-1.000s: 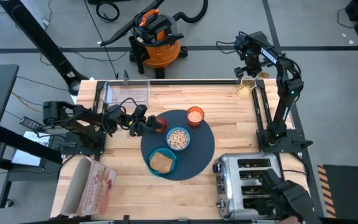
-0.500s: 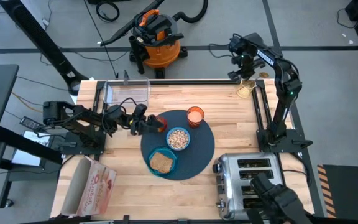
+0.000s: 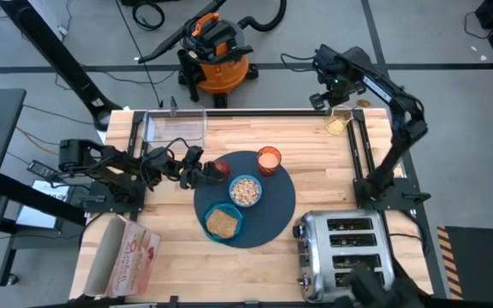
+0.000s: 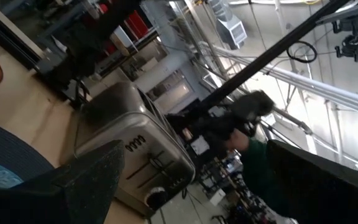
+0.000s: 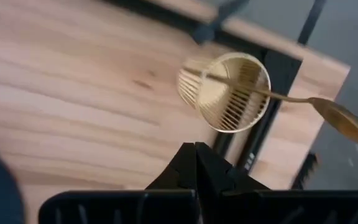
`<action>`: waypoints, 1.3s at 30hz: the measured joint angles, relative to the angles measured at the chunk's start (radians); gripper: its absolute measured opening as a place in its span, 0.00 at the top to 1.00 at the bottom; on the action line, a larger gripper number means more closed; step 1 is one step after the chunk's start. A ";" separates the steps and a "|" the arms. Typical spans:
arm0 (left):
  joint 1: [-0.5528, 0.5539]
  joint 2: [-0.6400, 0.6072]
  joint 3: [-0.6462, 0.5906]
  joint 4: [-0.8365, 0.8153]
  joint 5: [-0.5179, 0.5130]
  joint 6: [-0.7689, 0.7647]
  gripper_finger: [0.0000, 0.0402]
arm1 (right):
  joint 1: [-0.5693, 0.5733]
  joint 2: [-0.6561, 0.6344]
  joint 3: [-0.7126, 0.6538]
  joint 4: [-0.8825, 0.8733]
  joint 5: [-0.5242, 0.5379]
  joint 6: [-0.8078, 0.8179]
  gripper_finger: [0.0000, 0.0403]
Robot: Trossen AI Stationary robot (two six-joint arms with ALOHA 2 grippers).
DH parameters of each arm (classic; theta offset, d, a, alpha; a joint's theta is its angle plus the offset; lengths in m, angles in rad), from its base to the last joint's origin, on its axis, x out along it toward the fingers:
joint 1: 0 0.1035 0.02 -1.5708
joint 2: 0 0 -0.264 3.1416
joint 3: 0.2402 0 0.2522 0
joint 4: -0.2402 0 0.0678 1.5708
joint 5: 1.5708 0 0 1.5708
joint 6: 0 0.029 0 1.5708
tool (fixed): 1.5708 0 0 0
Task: Arrange a breakfast setting
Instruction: Put the spoon from the cup on the right side of the bowl on the placemat
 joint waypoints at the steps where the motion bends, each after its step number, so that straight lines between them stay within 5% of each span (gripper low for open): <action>1: -0.003 0.000 0.000 0.000 -0.012 0.006 0.01 | 0.028 -0.029 0.000 0.013 0.015 0.032 1.00; 8: -0.002 0.000 0.000 -0.001 -0.045 0.031 0.01 | 0.241 -0.245 -0.041 0.042 0.261 0.286 1.00; 15: -0.002 0.000 0.000 -0.002 -0.059 0.036 0.01 | 0.375 -0.449 -0.361 0.103 0.582 0.693 0.99; 23: -0.003 0.000 0.000 -0.002 -0.062 0.028 0.01 | 0.264 -0.578 -0.706 0.338 0.587 0.828 0.99; 30: -0.003 0.000 0.000 -0.008 -0.072 0.013 0.01 | 0.107 -0.651 -0.792 0.552 0.631 0.730 0.99; 39: -0.003 0.000 0.000 -0.015 -0.098 0.014 0.01 | -0.046 -0.625 -0.838 0.556 0.561 0.811 0.99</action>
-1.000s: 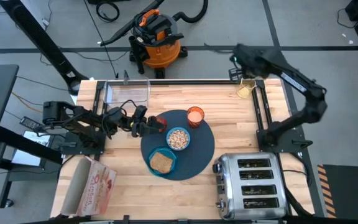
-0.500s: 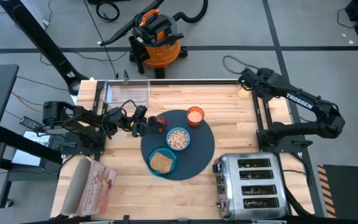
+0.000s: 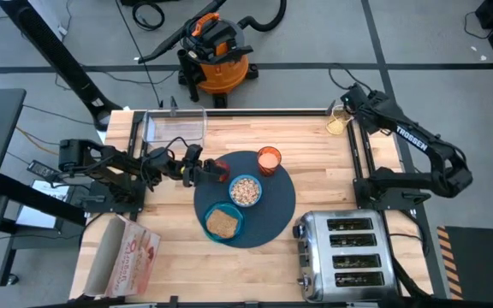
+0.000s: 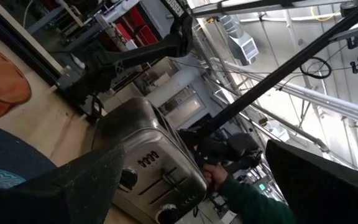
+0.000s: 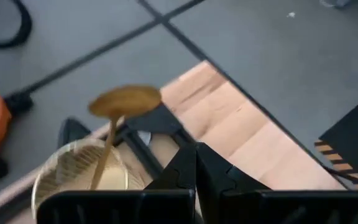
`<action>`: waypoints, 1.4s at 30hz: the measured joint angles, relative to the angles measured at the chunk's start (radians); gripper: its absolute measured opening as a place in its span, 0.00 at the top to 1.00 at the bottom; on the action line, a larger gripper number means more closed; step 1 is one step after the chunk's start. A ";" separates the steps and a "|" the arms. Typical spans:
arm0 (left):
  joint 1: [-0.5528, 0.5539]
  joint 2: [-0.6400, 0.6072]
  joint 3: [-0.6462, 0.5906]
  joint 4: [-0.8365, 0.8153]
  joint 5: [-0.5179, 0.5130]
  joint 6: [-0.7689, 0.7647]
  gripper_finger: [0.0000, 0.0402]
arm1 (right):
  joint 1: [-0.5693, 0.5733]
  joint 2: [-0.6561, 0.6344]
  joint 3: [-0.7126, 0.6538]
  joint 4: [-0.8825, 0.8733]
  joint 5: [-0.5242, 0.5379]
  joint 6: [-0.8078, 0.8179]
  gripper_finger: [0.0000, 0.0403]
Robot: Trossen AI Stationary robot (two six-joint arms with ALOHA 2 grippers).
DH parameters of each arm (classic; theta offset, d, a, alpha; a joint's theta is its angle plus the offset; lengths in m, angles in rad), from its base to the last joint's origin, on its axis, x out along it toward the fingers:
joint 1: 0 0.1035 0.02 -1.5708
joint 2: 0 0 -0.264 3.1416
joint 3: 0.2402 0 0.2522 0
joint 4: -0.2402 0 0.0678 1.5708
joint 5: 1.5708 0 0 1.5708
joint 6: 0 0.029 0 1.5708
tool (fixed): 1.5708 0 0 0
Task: Arrange a breakfast setting
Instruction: Put the spoon from the cup on the right side of the bowl on the placemat
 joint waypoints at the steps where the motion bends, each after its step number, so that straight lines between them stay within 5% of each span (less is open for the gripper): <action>1: 0.000 0.000 0.000 0.000 -0.002 0.009 0.01 | 0.009 0.004 -0.005 0.009 0.020 0.028 0.99; 6: 0.000 0.000 0.000 0.000 -0.008 0.015 0.01 | 0.034 0.039 -0.029 0.024 0.043 0.201 0.99; 13: -0.007 0.000 0.000 -0.001 0.008 0.014 0.01 | 0.094 0.029 -0.017 -0.007 -0.050 0.164 0.99; 23: 0.019 0.000 0.000 -0.003 0.007 0.022 0.01 | 0.242 0.115 0.311 -0.336 0.047 0.307 0.99; 28: 0.019 0.000 0.000 -0.007 0.008 0.023 0.01 | 0.242 0.281 0.551 -0.595 0.010 0.401 1.00; 36: 0.010 0.000 0.000 -0.007 0.076 0.014 0.01 | 0.080 0.440 0.701 -0.589 -0.277 0.262 0.94; 42: -0.029 0.000 0.000 -0.014 0.102 0.008 0.01 | 0.031 0.482 0.723 -0.565 -0.261 0.389 0.81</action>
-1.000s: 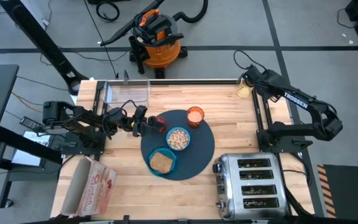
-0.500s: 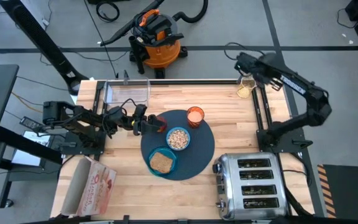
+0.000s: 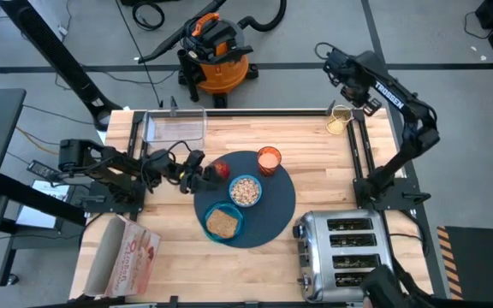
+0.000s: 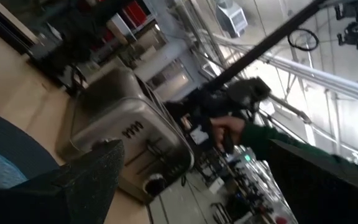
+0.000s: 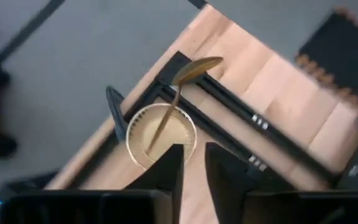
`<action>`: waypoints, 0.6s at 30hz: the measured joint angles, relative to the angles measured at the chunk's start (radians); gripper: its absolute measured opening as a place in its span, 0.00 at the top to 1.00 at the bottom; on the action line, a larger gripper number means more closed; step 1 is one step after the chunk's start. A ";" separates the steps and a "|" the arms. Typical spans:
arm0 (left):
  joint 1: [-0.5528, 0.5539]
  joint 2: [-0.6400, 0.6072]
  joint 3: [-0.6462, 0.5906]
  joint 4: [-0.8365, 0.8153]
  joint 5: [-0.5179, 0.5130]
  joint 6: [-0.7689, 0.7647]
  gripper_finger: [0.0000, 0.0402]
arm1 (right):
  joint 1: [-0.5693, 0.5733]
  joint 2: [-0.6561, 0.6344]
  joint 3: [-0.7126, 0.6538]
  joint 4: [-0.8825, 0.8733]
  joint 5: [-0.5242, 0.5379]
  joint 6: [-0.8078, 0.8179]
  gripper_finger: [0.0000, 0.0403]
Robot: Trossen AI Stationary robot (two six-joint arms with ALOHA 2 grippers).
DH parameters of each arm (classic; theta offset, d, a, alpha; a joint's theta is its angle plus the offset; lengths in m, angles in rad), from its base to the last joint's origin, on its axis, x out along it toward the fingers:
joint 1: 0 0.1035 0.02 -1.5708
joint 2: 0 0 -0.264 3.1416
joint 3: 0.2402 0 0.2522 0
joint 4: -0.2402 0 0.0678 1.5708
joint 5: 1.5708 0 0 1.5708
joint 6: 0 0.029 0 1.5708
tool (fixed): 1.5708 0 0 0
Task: Arrange a breakfast setting
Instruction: Put the spoon from the cup on the right side of the bowl on the placemat
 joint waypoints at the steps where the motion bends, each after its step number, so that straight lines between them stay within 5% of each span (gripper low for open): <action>1: -0.003 0.000 0.000 0.001 0.006 0.000 0.01 | -0.011 0.006 0.000 -0.006 -0.010 0.065 0.79; 7: 0.059 0.000 0.000 -0.004 0.041 -0.006 0.01 | -0.062 0.064 -0.001 -0.026 -0.005 0.209 0.70; 18: 0.233 0.000 0.000 -0.034 0.151 -0.027 0.01 | -0.083 0.166 -0.002 -0.026 0.016 0.441 0.70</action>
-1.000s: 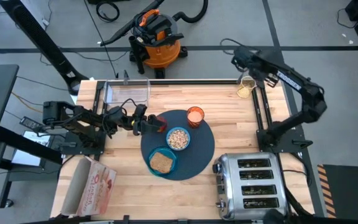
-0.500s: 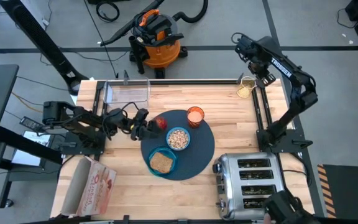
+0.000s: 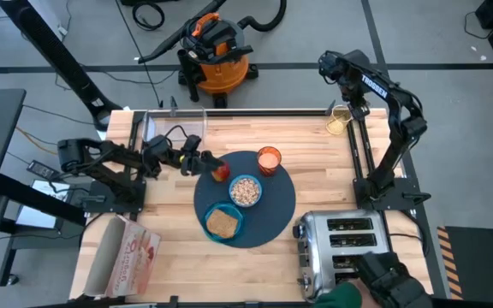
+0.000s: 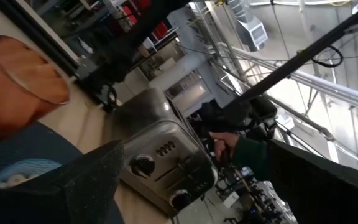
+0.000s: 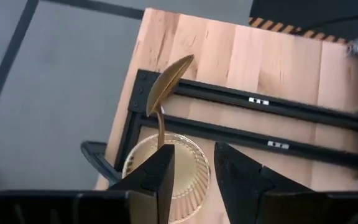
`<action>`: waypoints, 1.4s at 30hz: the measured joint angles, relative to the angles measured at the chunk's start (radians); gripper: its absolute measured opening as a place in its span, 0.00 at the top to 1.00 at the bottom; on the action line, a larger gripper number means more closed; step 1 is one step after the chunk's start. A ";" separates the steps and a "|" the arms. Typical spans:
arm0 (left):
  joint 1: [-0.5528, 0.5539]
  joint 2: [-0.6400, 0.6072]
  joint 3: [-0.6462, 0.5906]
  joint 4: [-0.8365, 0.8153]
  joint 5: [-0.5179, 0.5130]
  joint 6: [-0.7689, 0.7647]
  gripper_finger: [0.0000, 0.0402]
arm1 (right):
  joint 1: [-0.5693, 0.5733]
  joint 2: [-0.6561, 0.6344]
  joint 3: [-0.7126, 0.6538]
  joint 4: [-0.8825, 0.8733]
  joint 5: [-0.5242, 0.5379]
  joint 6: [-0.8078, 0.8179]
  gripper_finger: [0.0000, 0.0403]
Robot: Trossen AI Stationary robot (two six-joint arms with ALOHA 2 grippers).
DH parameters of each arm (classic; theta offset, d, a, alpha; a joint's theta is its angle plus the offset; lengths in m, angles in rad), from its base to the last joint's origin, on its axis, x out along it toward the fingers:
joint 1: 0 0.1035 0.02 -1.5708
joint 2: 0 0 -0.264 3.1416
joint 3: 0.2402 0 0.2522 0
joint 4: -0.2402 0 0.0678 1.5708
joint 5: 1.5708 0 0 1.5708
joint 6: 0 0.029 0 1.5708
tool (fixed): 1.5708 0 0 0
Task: Arrange a breakfast setting
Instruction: Put the spoon from the cup on the right side of the bowl on the placemat
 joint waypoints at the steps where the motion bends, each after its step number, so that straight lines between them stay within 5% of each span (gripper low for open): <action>1: 0.015 0.000 0.000 -0.005 0.011 0.000 0.01 | -0.005 0.003 0.000 0.002 0.001 0.022 0.70; 14: 0.191 0.000 0.000 -0.012 0.076 0.008 0.01 | -0.085 0.006 0.000 0.088 0.044 -0.009 0.67; 30: 0.219 0.000 0.000 -0.035 0.085 0.003 0.01 | -0.129 0.056 0.021 0.065 -0.041 0.044 0.64; 42: 0.216 0.000 0.000 -0.041 0.092 0.000 0.01 | -0.134 0.054 0.026 0.045 -0.063 0.064 0.82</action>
